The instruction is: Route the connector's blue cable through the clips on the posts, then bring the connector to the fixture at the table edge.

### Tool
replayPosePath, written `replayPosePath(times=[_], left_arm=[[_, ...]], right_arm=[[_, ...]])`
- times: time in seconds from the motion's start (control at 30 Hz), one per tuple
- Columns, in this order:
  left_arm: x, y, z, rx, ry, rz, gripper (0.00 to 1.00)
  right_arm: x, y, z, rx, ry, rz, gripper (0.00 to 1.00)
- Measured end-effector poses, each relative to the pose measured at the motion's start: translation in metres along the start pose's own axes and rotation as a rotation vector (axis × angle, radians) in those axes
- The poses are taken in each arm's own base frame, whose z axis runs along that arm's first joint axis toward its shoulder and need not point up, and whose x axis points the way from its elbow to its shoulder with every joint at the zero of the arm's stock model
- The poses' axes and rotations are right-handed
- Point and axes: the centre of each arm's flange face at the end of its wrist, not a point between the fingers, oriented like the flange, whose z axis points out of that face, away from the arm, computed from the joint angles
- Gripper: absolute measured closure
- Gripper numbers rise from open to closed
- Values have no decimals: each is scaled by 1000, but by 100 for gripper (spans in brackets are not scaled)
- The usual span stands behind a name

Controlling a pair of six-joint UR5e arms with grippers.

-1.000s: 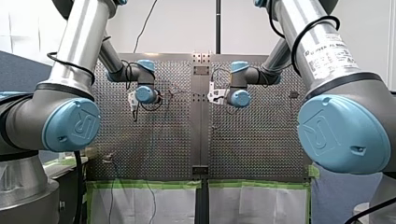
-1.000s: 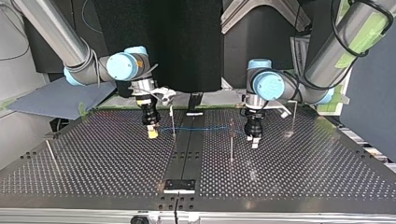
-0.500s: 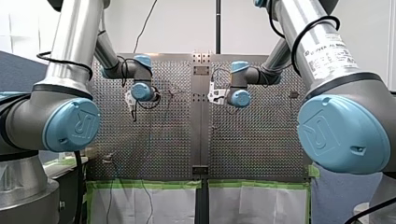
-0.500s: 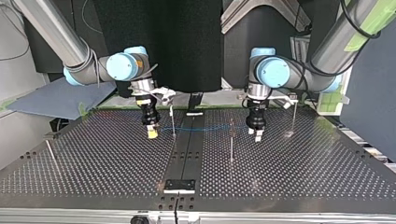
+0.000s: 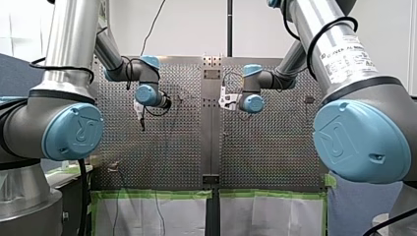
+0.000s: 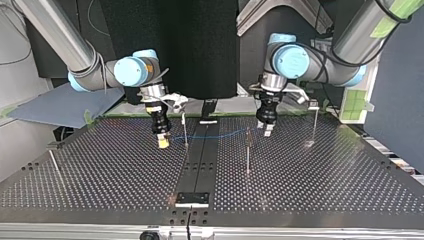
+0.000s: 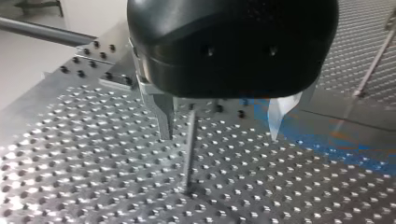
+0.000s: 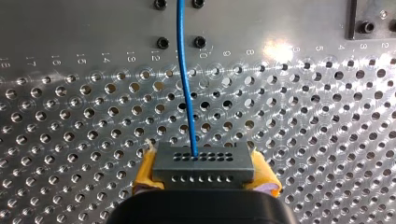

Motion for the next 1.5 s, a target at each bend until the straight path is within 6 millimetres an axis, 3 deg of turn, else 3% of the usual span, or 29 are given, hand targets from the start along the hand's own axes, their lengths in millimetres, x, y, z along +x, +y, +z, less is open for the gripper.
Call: replayPosePath(times=[0.27, 0.7, 1.5], left_arm=[[7, 0, -10, -12, 31, 9, 0], [-9, -14, -22, 21, -2, 4, 0], [-12, -23, -26, 42, -16, 30, 0]], right_arm=[[0, 0, 0, 0, -2, 0, 100], [0, -2, -1, 5, -2, 2, 100], [0, -1, 0, 7, -1, 3, 100]])
